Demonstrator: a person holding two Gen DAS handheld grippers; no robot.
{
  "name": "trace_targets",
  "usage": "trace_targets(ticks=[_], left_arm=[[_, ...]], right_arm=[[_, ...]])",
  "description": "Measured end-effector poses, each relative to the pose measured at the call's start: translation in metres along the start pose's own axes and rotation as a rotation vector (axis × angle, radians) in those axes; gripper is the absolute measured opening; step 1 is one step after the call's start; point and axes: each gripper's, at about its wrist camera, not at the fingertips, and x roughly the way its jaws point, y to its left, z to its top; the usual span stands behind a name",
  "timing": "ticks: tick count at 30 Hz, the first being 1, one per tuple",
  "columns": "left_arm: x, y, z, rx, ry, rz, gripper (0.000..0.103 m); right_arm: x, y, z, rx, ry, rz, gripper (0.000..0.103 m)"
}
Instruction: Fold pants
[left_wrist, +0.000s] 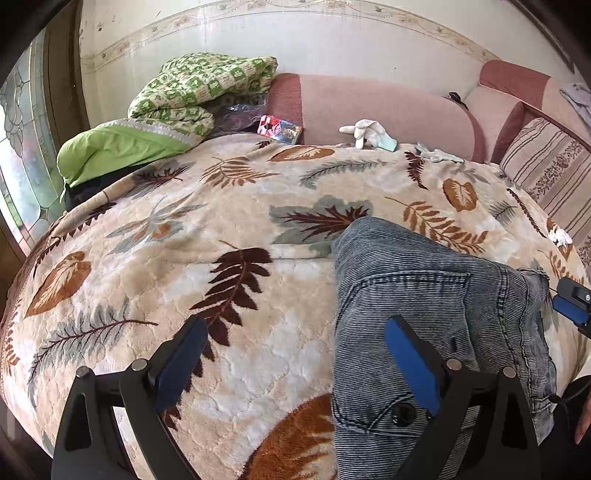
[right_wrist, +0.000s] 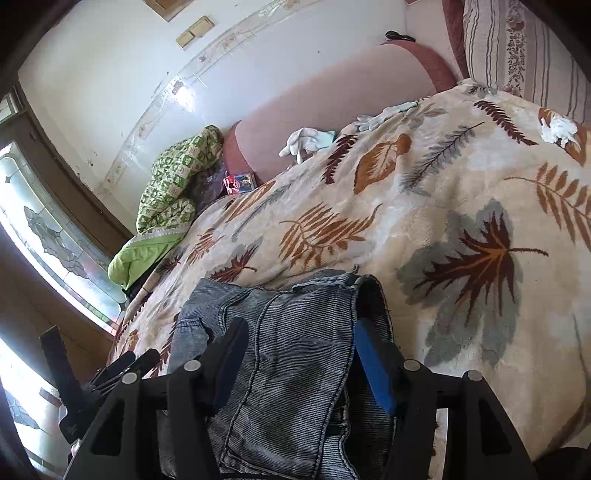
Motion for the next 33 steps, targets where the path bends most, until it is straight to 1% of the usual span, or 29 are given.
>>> trace_targets(ticks=[5, 8, 16, 22, 28, 33], left_arm=[[0.006, 0.015, 0.001, -0.071, 0.027, 0.016, 0.097], [0.006, 0.018, 0.0, -0.09, 0.028, 0.029, 0.097], [0.0, 0.008, -0.001, -0.019, -0.002, 0.057, 0.097], [0.002, 0.004, -0.002, -0.001, 0.014, 0.05, 0.097], [-0.003, -0.001, -0.002, 0.021, -0.002, 0.059, 0.097], [0.0, -0.002, -0.004, 0.032, 0.005, 0.067, 0.097]], right_arm=[[-0.007, -0.006, 0.002, 0.017, -0.009, 0.009, 0.064], [-0.01, -0.007, 0.002, 0.018, -0.022, 0.018, 0.065], [-0.005, 0.0, -0.001, -0.012, 0.003, 0.006, 0.065], [0.004, -0.002, -0.001, 0.005, 0.036, 0.001, 0.065], [0.005, -0.003, -0.002, 0.008, 0.04, -0.001, 0.065], [0.005, -0.004, -0.002, 0.013, 0.046, 0.002, 0.065]])
